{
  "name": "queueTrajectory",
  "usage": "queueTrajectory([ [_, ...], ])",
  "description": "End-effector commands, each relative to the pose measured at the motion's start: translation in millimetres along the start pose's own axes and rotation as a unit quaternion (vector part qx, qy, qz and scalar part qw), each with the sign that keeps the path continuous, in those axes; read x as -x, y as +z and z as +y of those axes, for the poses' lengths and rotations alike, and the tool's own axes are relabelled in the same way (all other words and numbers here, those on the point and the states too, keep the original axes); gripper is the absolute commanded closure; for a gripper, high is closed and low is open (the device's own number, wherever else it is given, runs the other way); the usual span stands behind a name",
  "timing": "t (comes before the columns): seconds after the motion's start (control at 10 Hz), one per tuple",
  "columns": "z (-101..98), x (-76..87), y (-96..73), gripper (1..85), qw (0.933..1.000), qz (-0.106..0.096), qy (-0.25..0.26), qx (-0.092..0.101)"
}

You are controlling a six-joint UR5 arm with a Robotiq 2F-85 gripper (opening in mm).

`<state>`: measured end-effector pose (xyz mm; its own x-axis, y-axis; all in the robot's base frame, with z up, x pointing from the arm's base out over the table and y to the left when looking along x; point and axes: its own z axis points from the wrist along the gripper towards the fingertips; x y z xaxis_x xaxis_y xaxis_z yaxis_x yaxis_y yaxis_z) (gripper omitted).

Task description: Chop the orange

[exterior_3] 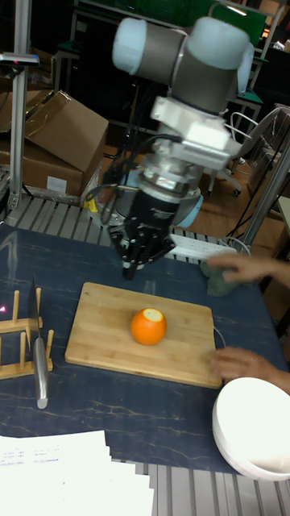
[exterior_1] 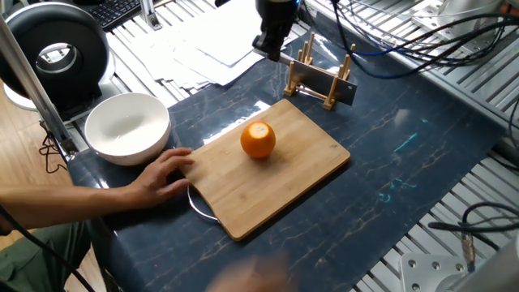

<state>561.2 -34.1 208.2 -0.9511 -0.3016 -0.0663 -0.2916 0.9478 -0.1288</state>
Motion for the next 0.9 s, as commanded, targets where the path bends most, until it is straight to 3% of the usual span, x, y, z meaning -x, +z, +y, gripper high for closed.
queueTrajectory([
  [0.0, -31.3, -16.8, 18.6, 72.7, 0.9998, 0.017, 0.001, 0.008],
  [0.1, -53.4, -27.4, 29.1, 72.7, 0.9996, 0.026, -0.001, -0.014],
  [0.2, -66.6, -34.8, 38.8, 73.3, 0.9993, 0.03, -0.001, -0.024],
  [0.3, -55.5, -35.7, 44.0, 75.7, 0.9996, 0.027, 0.011, 0.004],
  [0.4, -53.5, -33.9, 44.1, 83.7, 0.9996, 0.023, 0.017, 0.008],
  [0.5, -44.6, -34.4, 43.8, 84.3, 0.9987, 0.025, 0.036, 0.024],
  [0.6, -46.8, -34.1, 43.9, 84.3, 0.9977, 0.025, 0.059, 0.02],
  [0.7, -42.8, -17.4, 43.9, 84.3, 0.9973, -0.006, 0.067, 0.029],
  [0.8, -42.6, -16.5, 43.9, 84.3, 0.9978, -0.008, 0.059, 0.03],
])
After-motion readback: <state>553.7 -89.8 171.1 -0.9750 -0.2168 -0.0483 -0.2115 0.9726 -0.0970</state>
